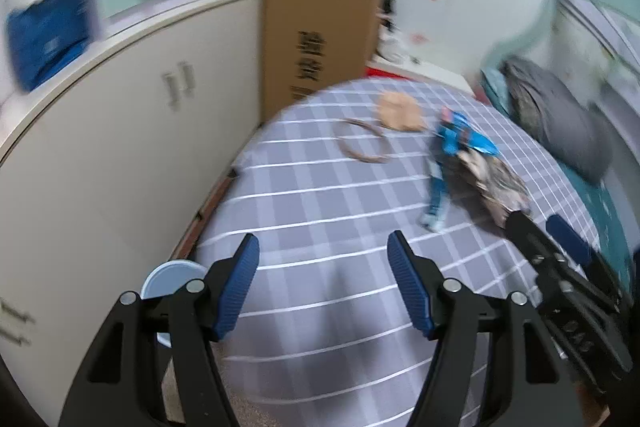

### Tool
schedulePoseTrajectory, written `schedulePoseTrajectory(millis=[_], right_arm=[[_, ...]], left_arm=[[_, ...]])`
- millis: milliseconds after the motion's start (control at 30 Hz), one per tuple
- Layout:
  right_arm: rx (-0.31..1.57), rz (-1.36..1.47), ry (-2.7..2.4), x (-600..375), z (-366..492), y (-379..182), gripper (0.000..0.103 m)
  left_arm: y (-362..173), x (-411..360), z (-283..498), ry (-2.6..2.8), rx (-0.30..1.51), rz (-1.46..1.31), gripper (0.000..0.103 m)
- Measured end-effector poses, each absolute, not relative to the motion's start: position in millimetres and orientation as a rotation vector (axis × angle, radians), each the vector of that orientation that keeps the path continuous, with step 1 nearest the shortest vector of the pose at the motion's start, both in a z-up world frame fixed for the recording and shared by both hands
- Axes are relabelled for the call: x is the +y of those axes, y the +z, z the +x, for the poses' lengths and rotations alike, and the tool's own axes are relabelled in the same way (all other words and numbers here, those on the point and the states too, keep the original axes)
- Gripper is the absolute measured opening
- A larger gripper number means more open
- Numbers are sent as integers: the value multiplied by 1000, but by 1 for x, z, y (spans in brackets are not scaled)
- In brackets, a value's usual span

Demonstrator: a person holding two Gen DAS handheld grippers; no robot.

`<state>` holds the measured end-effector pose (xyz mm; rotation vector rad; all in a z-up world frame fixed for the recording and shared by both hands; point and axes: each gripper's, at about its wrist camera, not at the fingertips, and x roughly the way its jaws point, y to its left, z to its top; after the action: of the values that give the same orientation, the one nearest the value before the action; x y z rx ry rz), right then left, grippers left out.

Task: Collect trash
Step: 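Move both tools back toward the table, then grasp the blue toothpaste box with the left tool while the right tool grasps the newspaper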

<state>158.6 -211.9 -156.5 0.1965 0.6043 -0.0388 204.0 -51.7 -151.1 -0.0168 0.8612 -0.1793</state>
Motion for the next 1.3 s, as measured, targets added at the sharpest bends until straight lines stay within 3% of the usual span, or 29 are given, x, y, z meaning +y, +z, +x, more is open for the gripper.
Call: schedulePoseTrajectory(millis=[167, 467, 567, 633, 833, 933, 1033, 1300], right_arm=[[752, -23, -51, -226, 188, -180, 81], [795, -142, -59, -235, 223, -194, 80], [799, -129, -49, -243, 228, -194, 64], [810, -114, -29, -248, 229, -195, 40], [797, -109, 0, -251, 226, -193, 20], [769, -83, 6, -256, 221, -187, 15], [733, -69, 6, -261, 214, -177, 11], [675, -39, 23, -261, 196, -146, 6]], left_arm=[[-161, -89, 215, -214, 892, 28, 66], [-173, -130, 239, -249, 922, 104, 65], [-173, -140, 249, -269, 925, 108, 65], [-175, -148, 254, -292, 931, 101, 63], [-184, -154, 270, -335, 969, 78, 36], [-194, -154, 275, -328, 1004, 82, 22], [-197, -153, 275, -320, 1008, 60, 15], [-181, -153, 254, -321, 946, 69, 10]])
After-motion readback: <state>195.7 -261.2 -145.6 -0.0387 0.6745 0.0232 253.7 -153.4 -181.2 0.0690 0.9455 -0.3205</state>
